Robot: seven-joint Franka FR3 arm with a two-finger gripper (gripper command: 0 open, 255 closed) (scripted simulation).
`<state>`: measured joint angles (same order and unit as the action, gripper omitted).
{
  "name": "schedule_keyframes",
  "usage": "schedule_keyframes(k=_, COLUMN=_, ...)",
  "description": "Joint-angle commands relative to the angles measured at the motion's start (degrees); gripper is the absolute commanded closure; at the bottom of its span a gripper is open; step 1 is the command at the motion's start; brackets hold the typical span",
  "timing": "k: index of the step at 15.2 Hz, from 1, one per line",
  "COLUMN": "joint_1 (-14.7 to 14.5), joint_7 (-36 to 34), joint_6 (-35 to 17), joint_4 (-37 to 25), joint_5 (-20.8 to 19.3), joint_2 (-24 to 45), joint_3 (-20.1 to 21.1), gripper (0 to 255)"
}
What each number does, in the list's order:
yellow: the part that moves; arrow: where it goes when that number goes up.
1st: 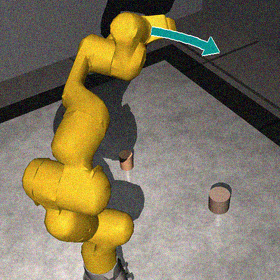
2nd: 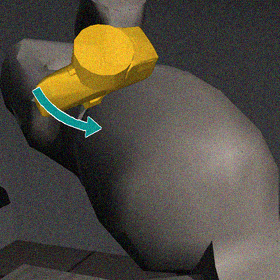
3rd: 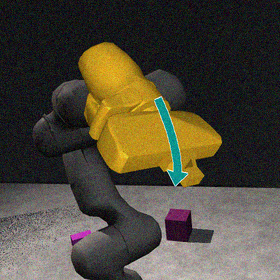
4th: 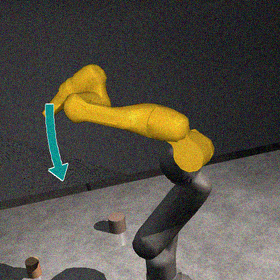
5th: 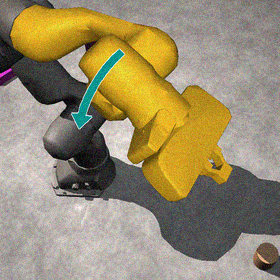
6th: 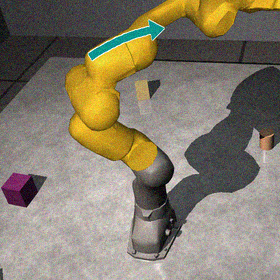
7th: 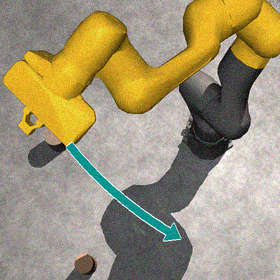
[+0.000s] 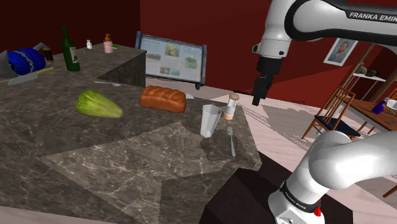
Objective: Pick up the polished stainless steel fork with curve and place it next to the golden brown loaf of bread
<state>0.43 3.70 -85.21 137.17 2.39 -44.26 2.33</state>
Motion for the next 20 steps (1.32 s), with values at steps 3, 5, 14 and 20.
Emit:
schedule_keyframes(k=3, joint_1=1.47, joint_7=-2.67, joint_6=-4.6, joint_4=2.94, joint_5=0.09, joint_2=0.84, joint_3=0.18, gripper=0)
schedule_keyframes(k=5, joint_1=2.96, joint_7=-5.31, joint_6=-9.28, joint_4=5.64, joint_5=0.13, joint_2=2.0, joint_3=0.33, gripper=0)
schedule_keyframes(k=14, joint_1=9.9, joint_7=-17.02, joint_6=-31.28, joint_4=14.61, joint_5=-0.19, joint_2=11.28, joint_3=0.71, gripper=0)
schedule_keyframes(k=20, joint_1=14.78, joint_7=-24.92, joint_6=-46.49, joint_4=17.55, joint_5=-1.1, joint_2=21.05, joint_3=0.6, gripper=0)
